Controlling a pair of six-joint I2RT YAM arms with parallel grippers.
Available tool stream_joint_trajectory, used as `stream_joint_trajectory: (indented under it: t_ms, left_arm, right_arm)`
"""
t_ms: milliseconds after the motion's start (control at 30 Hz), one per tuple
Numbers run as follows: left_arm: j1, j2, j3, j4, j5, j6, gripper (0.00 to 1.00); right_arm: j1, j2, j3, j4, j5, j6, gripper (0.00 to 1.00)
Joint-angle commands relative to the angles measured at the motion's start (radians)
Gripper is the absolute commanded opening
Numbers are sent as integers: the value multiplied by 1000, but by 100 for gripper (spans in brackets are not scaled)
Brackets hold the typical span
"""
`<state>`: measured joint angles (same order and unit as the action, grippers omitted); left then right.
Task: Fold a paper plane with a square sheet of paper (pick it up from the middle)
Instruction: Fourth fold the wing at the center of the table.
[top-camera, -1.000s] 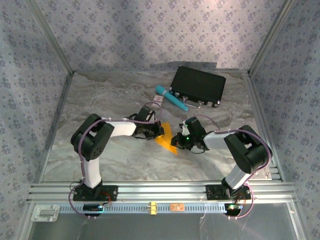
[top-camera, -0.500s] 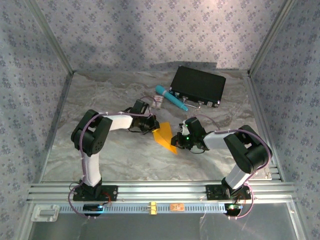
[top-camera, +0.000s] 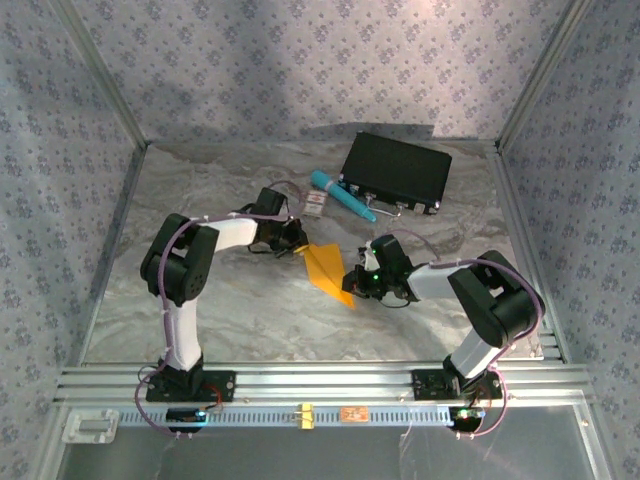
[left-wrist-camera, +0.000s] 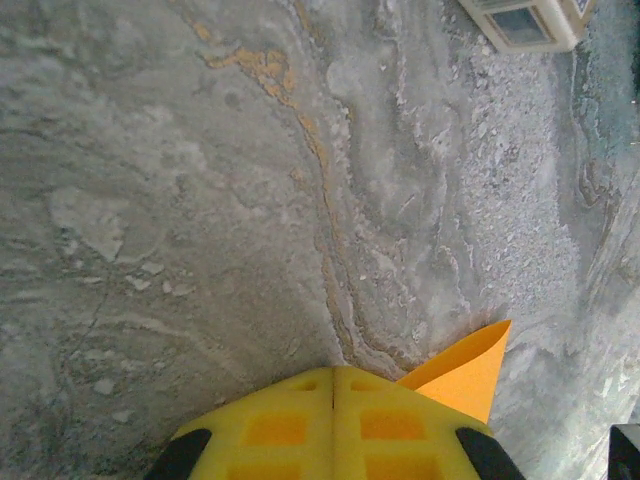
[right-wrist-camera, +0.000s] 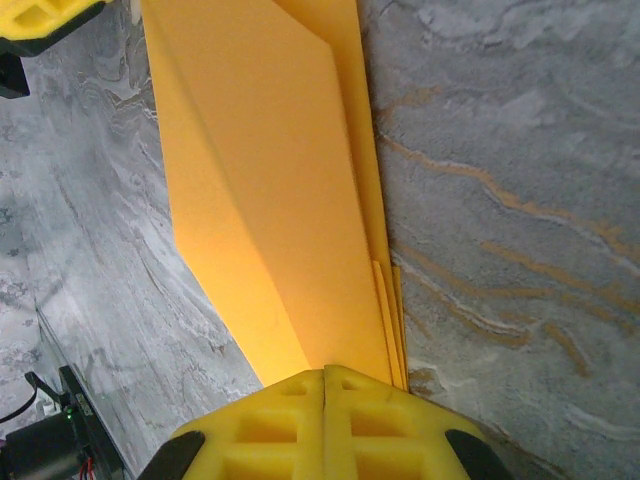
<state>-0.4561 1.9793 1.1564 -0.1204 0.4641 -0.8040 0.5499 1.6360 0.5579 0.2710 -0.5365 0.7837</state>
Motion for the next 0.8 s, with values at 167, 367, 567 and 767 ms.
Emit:
stream_joint_trajectory:
  t_ms: [167,367,567,767]
  left_arm:
    - [15,-85,15,-68,-113,25,2]
    - [-45,-163,-15,-45,-84,38,5]
    - [-128,-105,-46,58,30,-7,5]
    - [-135,-14,-46,82,37,-27,4]
  right_arm:
    - [1,26,-54,-212,72,-41,0]
    - [0,16,-52,-218,81,-41,0]
    - [-2,12,-56,-219,86,-42,0]
    - [-2,10,-58,-215,86,-42,0]
